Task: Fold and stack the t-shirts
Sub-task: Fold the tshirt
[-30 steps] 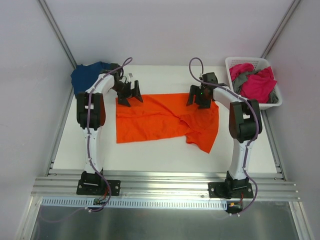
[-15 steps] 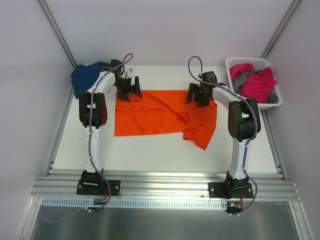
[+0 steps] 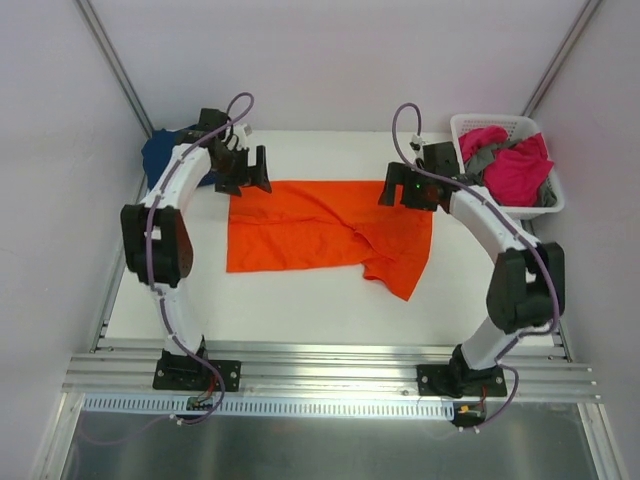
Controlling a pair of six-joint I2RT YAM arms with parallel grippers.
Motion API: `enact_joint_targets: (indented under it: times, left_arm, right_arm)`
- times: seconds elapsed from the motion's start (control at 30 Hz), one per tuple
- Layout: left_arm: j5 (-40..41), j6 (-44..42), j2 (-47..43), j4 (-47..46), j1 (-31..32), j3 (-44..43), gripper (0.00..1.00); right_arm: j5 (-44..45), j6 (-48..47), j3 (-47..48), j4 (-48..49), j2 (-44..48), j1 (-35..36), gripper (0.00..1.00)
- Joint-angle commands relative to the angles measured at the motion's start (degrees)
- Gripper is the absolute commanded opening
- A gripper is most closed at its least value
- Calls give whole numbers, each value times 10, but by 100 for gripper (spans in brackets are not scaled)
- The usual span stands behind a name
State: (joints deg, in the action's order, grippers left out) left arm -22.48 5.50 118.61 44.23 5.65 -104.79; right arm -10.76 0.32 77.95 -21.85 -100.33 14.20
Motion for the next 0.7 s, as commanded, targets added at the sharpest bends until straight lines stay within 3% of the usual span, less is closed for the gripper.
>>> enact_joint_targets:
  times: [0.0,0.2,0.3,0.43,0.67]
  left_arm:
    - [12,-15,-130,18,-1,60,99]
    - [-7,-21,-209,39,-6,269,98]
    - [-15,-15,-219,37,-10,333,95]
    - [-19,-5,-208,26,-21,361,94]
    - [-21,-2,-164,25,-52,339,92]
  right_arm:
    - [-18,-5,-63,-54,107,10,97]
    - [-11,35,-217,-101,220,32,99]
    - [6,48,-303,-111,246,41,96]
    - [4,51,-352,-106,266,48,95]
    - [-1,55,-353,-82,253,48,87]
